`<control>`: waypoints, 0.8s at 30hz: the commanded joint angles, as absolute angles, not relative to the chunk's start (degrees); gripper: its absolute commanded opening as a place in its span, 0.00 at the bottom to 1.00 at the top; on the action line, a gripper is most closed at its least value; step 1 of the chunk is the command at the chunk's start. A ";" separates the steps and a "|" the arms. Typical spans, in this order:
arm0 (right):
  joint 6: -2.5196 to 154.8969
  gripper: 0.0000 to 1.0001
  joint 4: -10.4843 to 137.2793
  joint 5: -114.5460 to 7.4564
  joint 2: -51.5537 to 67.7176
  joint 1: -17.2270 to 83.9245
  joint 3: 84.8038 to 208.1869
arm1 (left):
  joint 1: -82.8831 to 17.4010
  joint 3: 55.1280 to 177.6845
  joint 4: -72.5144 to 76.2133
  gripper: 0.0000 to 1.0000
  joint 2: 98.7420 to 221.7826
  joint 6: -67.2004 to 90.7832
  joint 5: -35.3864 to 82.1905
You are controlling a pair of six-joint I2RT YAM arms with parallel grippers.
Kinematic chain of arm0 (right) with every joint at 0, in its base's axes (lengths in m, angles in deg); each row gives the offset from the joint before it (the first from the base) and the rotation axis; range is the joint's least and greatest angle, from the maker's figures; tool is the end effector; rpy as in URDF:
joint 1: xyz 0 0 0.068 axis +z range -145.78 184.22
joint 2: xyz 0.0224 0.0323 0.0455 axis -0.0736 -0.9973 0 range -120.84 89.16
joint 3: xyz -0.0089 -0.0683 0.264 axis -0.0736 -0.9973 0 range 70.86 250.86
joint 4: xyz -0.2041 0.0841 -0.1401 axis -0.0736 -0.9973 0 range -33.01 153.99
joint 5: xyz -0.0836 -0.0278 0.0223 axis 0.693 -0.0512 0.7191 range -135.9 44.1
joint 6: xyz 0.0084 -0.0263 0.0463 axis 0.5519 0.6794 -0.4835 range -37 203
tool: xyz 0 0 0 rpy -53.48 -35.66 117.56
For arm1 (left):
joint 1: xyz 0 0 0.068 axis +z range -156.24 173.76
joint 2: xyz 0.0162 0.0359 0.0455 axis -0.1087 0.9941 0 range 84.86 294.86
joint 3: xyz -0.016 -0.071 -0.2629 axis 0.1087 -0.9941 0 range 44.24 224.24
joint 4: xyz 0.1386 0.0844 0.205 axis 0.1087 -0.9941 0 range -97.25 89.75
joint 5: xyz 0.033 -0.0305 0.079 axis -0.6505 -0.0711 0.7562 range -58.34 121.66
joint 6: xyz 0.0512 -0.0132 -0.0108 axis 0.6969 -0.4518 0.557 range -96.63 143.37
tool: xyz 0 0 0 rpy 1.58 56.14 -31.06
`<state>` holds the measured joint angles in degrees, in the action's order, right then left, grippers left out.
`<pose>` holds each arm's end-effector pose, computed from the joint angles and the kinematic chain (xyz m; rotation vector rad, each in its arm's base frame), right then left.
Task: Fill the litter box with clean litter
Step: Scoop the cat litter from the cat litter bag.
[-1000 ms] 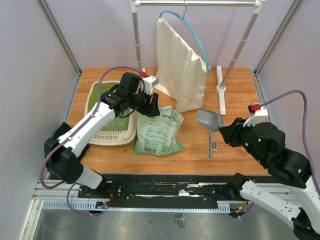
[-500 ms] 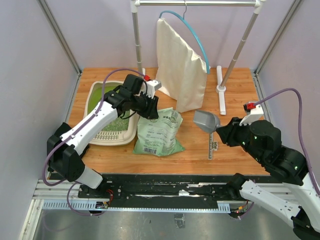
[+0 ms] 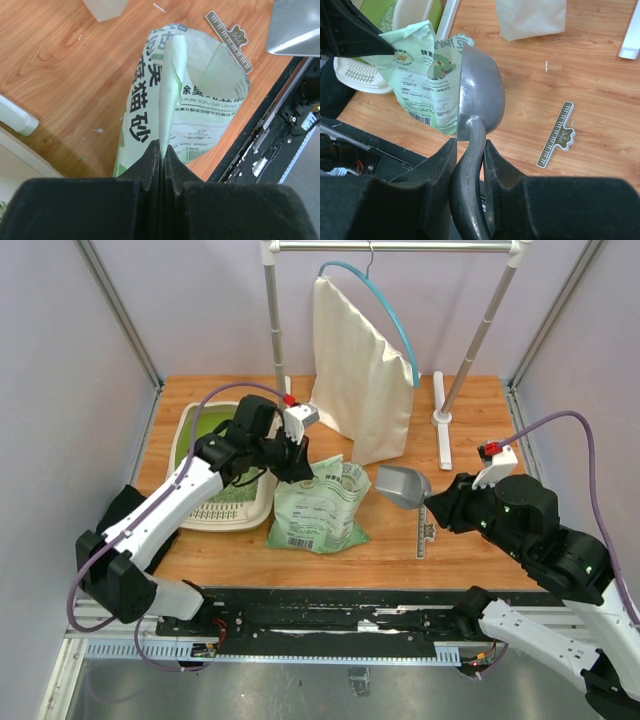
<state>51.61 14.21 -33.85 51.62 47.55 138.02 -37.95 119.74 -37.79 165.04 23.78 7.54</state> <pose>0.0750 0.0605 0.4101 -0.0604 1.9725 0.6685 0.2500 -0.1716 0.3417 0.8597 2.1863 -0.7607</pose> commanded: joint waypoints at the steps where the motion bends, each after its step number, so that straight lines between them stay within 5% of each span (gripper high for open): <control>1: 52.07 0.01 15.33 -35.97 51.29 46.56 142.23 | -38.41 114.57 -27.76 0.01 157.28 25.47 2.20; 10: 53.45 0.01 13.72 -39.75 50.21 46.54 147.63 | -39.29 95.78 -2.64 0.01 139.99 30.51 -9.27; 24: 57.97 0.01 2.81 -44.89 39.00 46.54 154.64 | -39.38 93.63 -4.00 0.01 137.02 35.93 -12.11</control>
<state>56.06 4.49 -45.50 38.57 47.55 153.16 -38.95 92.22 -10.04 138.15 33.94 -8.87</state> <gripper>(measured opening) 0.259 0.045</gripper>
